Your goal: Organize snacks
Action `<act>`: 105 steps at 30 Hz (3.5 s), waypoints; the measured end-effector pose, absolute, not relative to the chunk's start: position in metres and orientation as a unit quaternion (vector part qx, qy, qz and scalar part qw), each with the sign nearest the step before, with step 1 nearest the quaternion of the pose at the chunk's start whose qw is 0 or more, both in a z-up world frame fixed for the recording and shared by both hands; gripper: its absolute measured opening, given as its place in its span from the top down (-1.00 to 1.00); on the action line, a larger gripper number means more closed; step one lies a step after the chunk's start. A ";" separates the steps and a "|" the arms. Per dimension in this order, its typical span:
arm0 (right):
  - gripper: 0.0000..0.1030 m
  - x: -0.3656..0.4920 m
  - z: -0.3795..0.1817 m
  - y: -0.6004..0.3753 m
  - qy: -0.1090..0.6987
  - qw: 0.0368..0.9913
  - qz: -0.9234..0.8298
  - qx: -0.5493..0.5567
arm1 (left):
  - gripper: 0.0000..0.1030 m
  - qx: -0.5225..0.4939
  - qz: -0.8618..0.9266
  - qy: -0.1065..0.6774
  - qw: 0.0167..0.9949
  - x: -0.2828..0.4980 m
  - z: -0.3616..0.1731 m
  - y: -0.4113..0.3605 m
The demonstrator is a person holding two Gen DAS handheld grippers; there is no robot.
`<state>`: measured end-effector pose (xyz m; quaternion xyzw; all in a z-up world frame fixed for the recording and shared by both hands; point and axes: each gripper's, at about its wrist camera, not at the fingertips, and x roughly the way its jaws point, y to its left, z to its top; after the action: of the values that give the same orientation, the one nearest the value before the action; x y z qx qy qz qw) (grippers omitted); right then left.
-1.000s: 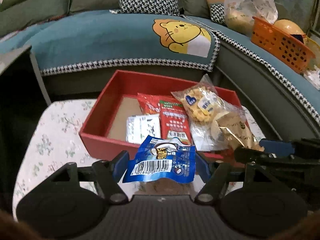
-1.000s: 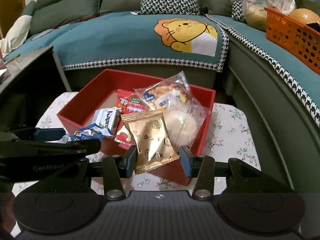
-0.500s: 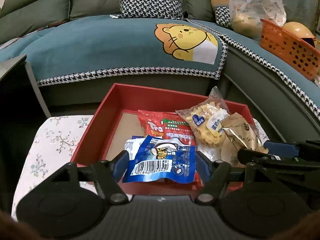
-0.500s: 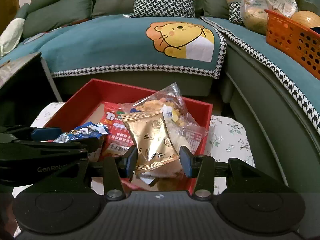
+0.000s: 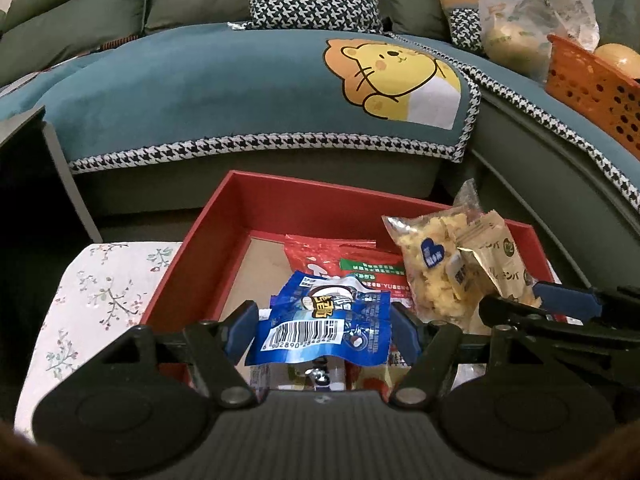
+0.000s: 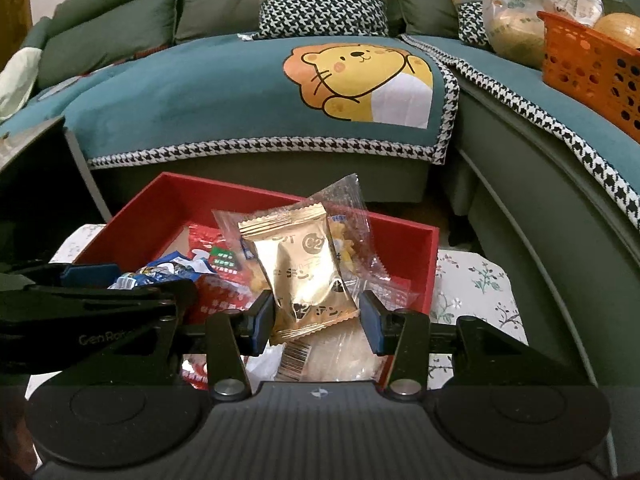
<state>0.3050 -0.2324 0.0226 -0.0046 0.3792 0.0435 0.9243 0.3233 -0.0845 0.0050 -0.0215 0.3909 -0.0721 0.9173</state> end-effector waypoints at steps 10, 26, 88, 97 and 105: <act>-0.05 0.314 0.009 -0.232 0.378 0.925 0.037 -0.023 | -0.52 -0.017 -0.067 0.400 0.914 0.337 -0.012 -0.089; -0.10 0.320 -0.006 -0.232 0.381 0.923 0.027 -0.041 | -0.50 0.012 -0.058 0.394 0.917 0.342 -0.024 -0.098; -0.58 0.227 0.059 -0.235 0.368 0.929 0.007 -0.044 | -0.95 -0.031 -0.042 0.397 0.916 0.234 0.036 -0.070; -0.60 0.183 0.061 -0.240 0.378 0.925 0.005 -0.024 | -1.00 -0.023 -0.025 0.392 0.919 0.189 0.041 -0.068; -0.65 0.137 0.067 -0.242 0.373 0.928 0.011 -0.004 | -1.00 0.004 -0.022 0.405 0.914 0.148 0.037 -0.071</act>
<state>0.1369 -0.2417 0.0674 -0.0042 0.3730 0.0114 0.9277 0.1478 -0.0709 0.0370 0.0037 0.4050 -0.0221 0.9141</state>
